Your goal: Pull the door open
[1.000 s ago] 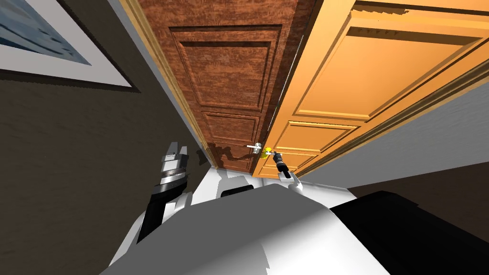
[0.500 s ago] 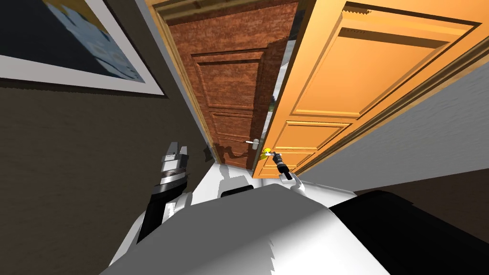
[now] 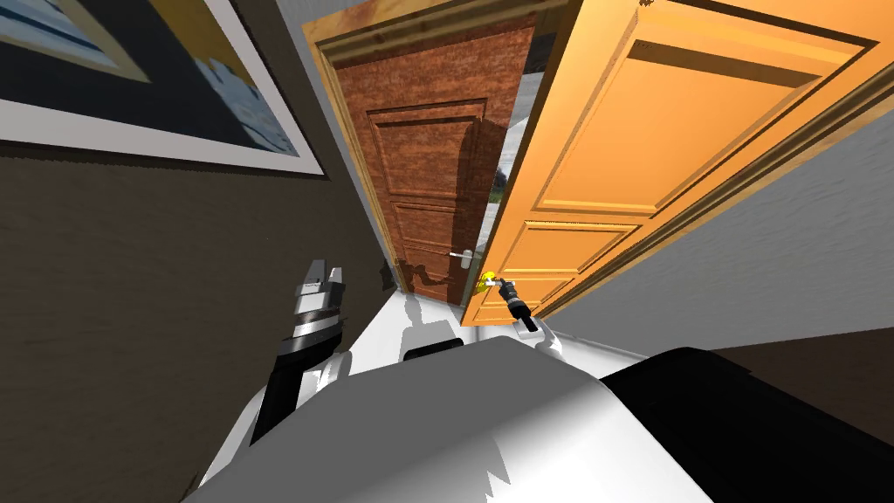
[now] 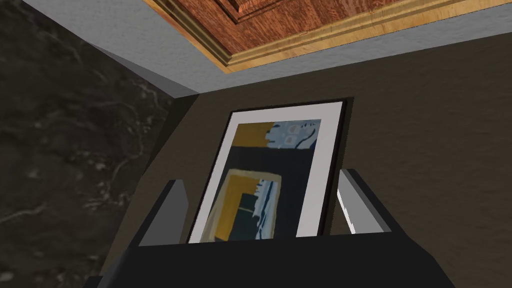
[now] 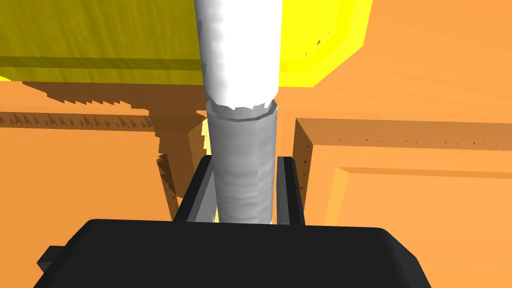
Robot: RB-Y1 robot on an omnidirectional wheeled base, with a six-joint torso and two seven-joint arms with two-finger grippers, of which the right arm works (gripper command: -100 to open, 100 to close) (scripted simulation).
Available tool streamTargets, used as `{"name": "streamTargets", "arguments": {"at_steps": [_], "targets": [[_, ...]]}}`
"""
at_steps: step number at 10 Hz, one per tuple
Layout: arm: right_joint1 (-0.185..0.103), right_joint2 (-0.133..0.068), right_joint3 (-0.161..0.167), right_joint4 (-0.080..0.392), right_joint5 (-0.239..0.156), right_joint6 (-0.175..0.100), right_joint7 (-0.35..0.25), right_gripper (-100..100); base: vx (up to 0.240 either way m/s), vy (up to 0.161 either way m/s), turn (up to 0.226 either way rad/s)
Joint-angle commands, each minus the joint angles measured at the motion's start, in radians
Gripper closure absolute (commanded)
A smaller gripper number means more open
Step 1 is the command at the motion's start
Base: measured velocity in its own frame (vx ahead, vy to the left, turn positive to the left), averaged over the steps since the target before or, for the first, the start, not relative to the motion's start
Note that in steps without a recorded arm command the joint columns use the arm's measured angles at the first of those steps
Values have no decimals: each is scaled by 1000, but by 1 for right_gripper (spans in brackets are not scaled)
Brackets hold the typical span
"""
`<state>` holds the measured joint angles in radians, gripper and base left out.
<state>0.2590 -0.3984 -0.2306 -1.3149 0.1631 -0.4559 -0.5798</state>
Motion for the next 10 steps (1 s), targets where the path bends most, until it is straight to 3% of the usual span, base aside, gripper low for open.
{"name": "streamTargets", "arguments": {"at_steps": [1,6,7,10], "targets": [[18,-8,20,1,7,-34,-19,100,-204,-32,115],[74,-52,52,-19,21,-103,-78,100,-224,-72,122],[69,-53,40,-20,18,-83,-70,100,-105,-45,18],[94,-76,52,-9,25,-134,-97,100,-198,-63,153]]}}
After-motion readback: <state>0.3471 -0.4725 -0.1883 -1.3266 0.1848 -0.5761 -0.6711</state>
